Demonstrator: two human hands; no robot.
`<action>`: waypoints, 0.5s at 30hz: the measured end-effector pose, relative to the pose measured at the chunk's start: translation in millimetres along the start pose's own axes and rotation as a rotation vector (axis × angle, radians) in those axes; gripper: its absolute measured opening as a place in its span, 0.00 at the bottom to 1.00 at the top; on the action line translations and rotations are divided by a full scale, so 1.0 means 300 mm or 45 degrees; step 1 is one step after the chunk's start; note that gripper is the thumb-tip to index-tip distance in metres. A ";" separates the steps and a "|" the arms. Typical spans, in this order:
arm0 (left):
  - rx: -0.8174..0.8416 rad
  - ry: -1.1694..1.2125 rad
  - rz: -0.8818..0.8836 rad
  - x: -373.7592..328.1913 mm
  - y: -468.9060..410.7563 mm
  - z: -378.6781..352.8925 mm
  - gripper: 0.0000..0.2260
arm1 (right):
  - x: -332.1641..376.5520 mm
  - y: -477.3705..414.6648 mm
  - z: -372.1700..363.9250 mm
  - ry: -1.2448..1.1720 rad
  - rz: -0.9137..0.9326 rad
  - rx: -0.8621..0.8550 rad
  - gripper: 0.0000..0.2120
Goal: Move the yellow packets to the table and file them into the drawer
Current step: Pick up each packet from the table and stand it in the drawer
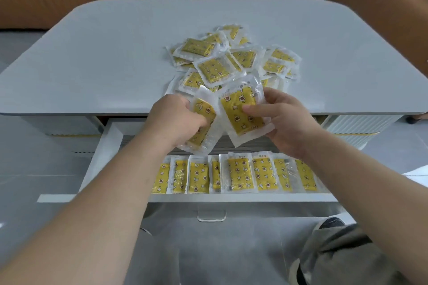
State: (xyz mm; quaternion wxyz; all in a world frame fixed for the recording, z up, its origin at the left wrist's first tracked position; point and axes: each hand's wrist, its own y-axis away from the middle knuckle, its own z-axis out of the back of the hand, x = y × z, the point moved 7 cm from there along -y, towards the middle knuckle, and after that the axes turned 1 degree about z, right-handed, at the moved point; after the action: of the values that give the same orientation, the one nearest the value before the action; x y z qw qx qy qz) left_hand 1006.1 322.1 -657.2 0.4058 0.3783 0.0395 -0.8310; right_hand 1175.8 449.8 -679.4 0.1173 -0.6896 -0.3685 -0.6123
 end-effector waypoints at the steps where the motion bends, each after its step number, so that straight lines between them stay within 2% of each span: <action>1: -0.008 -0.067 -0.009 0.011 -0.005 0.004 0.13 | 0.001 0.009 -0.005 0.099 -0.007 0.048 0.12; 5: 0.059 -0.185 0.011 0.049 -0.037 0.009 0.13 | -0.014 0.013 -0.003 0.506 -0.050 0.124 0.13; 8: 0.102 -0.214 0.055 0.080 -0.049 0.007 0.14 | -0.081 -0.013 0.006 0.684 -0.161 0.148 0.15; 12: 0.227 -0.229 0.126 0.103 -0.049 -0.034 0.20 | -0.221 -0.061 0.007 0.955 -0.299 0.141 0.21; 15: 0.351 -0.282 0.156 0.133 -0.059 -0.072 0.32 | -0.307 -0.095 -0.011 1.101 -0.312 0.118 0.29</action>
State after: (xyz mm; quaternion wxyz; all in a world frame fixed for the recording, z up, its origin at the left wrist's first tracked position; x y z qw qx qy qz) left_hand 991.4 316.2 -703.3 0.4018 0.3383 -0.1426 -0.8389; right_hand 1156.6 434.2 -772.8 0.2178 -0.3155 -0.3916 -0.8365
